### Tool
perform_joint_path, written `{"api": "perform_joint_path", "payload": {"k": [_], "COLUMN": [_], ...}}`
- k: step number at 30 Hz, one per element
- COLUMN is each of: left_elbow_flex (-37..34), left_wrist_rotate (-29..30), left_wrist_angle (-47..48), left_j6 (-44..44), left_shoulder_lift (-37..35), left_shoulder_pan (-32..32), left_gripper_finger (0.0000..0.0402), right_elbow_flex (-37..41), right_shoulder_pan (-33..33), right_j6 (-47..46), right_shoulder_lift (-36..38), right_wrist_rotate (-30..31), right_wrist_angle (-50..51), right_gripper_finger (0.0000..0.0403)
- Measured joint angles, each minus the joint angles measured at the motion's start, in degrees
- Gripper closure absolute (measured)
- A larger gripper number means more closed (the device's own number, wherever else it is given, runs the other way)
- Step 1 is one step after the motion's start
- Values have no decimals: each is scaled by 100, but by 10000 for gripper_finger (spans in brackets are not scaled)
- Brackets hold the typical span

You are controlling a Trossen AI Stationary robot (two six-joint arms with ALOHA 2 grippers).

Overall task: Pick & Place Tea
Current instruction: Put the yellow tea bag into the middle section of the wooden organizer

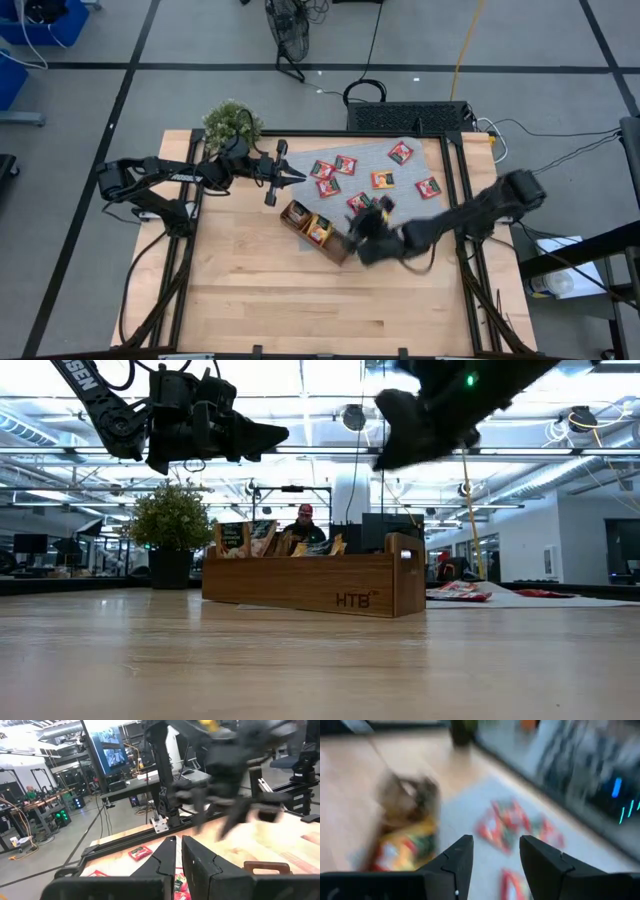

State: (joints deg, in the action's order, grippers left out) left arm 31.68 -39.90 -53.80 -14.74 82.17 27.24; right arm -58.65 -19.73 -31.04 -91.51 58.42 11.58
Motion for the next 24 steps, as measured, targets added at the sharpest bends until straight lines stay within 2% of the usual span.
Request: {"api": "perform_joint_path", "payload": {"k": [2,5,7,12,14,18,24], "left_elbow_flex": [0,0,0,0,0,0,0], "left_wrist_rotate": [0,0,0,0,-1,0,0], "left_wrist_angle": [0,0,0,0,0,0,0], "left_j6": [0,0,0,0,0,0,0], "left_shoulder_lift": [0,0,0,0,0,0,0], "left_shoulder_pan": [-2,-2,0,-2,0,0,-2], "left_gripper_finger": [366,366,366,366,366,366,366], "right_elbow_flex": [0,10,11,4,5,4,4], "right_shoulder_pan": [454,1227,1786,2960,3289,3729,3959], "right_j6": [-617,-820,-729,-135,-141,-40,125], "right_shoulder_lift": [334,592,610,394,264,12,-437], "right_wrist_rotate": [-654,-1355,-1850,-3591,-4011,-4215,-4225], "right_wrist_angle": [1167,2250,2281,1682,1525,1518,1528], "right_gripper_finger": [257,254,247,231,230,235,237]}}
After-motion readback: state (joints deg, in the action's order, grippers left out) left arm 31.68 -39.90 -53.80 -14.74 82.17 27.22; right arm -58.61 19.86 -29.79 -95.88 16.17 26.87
